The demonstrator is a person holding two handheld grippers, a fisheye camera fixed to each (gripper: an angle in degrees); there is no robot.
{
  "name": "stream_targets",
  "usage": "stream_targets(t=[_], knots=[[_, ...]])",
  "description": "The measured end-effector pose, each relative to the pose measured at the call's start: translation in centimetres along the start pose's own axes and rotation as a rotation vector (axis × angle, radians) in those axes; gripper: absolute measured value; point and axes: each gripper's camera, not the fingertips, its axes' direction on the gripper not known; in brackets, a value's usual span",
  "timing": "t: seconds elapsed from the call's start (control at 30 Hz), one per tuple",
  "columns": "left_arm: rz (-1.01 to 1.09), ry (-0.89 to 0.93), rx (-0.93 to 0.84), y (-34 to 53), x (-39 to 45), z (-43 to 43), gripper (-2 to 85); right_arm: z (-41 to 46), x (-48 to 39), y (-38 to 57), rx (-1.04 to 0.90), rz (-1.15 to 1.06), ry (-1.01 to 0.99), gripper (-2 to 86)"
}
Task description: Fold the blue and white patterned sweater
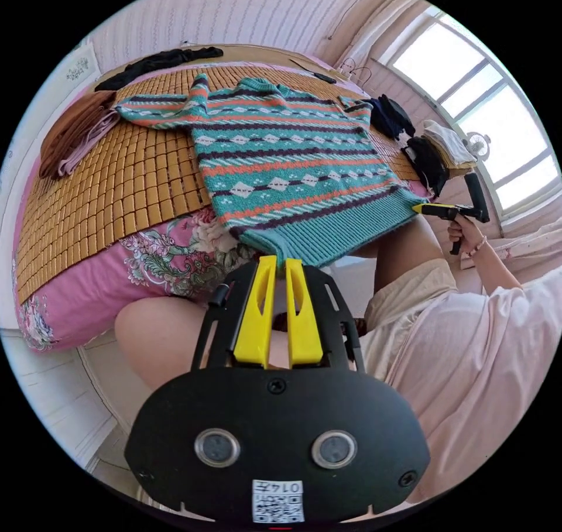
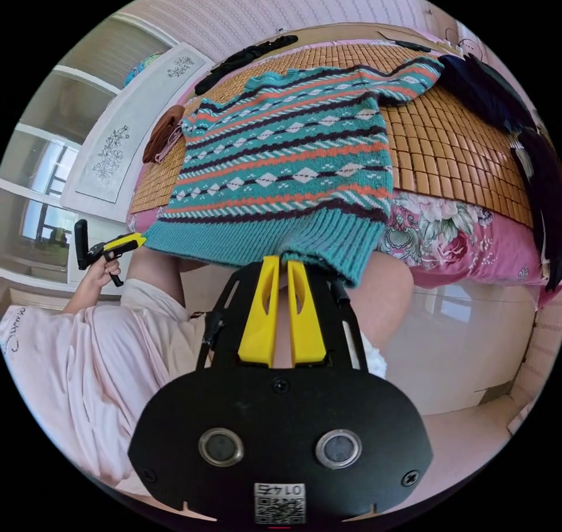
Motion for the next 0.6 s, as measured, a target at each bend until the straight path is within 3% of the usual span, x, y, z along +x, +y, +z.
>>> stream_targets(t=[0.13,0.33,0.6], knots=[[-0.079,0.024,0.083,0.7,-1.5,-0.1,0.9,-2.0,1.0,1.5,0.056,0.045,-0.072,1.2],[-0.060,-0.101,0.152,-0.4,-2.4,-0.3,1.5,-6.4,3.7,3.1,0.307,0.147,-0.088,4.7],[0.122,0.014,0.157,-13.3,-1.7,8.6,4.4,-7.8,8.2,-8.6,0.491,0.235,0.117,11.3]])
